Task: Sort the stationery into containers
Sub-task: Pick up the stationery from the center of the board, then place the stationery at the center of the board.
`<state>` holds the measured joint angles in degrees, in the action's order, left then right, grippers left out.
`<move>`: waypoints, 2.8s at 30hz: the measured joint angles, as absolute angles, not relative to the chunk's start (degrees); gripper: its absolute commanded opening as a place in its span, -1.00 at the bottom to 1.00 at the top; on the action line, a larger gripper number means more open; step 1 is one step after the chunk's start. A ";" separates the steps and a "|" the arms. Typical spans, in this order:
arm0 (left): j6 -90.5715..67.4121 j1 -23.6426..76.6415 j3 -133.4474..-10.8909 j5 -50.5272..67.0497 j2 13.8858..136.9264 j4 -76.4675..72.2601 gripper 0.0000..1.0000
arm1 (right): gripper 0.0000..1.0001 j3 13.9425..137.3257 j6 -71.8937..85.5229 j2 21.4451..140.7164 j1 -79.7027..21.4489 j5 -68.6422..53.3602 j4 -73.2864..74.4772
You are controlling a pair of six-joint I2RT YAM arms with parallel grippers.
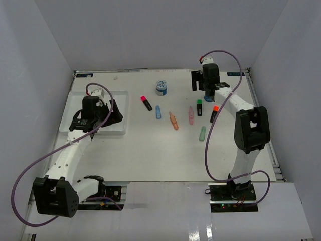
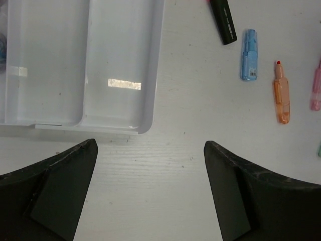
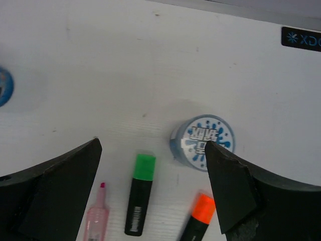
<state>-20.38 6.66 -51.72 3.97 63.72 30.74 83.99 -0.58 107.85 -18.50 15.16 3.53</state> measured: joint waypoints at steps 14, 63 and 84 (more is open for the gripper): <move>-20.38 7.70 -48.34 4.69 63.42 29.95 0.96 | 0.80 90.11 -0.43 118.21 -10.35 14.04 3.86; -19.84 7.73 -55.55 5.63 58.02 39.05 0.96 | 0.06 69.54 -7.05 105.25 -55.13 1.43 3.90; -23.40 18.39 -57.32 7.53 64.47 40.25 0.96 | 0.80 55.02 -7.99 77.30 -56.51 10.02 -1.34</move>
